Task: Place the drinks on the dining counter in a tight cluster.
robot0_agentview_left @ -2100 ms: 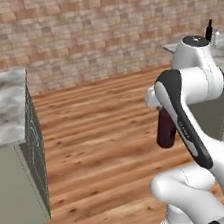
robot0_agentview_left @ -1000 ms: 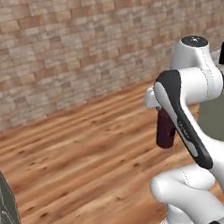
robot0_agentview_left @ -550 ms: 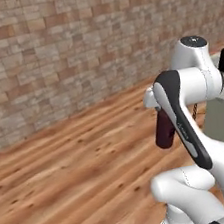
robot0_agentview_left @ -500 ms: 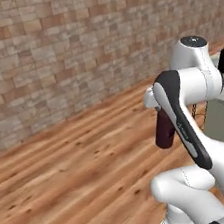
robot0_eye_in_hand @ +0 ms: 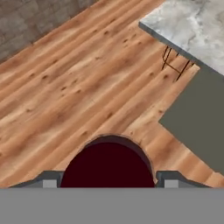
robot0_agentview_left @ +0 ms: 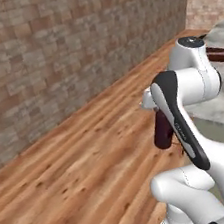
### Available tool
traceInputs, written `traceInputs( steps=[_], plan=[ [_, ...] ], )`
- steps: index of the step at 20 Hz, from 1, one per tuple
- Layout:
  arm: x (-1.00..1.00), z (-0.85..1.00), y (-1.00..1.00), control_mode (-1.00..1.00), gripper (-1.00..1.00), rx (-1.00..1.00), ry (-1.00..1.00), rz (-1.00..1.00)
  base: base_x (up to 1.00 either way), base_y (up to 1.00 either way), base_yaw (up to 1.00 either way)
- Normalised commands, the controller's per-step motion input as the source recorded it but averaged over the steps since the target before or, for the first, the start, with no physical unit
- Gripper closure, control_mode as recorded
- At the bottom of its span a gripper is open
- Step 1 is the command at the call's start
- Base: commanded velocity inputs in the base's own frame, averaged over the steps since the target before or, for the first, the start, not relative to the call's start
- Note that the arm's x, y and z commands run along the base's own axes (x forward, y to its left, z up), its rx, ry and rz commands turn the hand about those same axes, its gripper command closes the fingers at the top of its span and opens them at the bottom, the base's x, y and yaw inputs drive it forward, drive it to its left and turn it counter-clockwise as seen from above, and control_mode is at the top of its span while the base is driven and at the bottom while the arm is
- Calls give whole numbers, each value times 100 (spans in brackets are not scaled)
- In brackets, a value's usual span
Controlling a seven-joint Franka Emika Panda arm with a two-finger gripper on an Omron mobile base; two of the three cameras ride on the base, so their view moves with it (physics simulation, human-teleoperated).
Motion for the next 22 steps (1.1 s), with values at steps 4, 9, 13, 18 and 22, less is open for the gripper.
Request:
traceInputs(
  steps=[4,9,13,18,22],
  plan=[
    [0,0,0,100,100,0,0,0,83,-31,-55],
    [0,0,0,100,100,0,0,0,62,-44,-56],
    [0,0,0,100,100,0,0,0,17,-27,-54],
    [0,0,0,100,100,0,0,0,9,-5,-45],
    [0,0,0,100,100,0,0,0,0,2,-43]
  ],
)
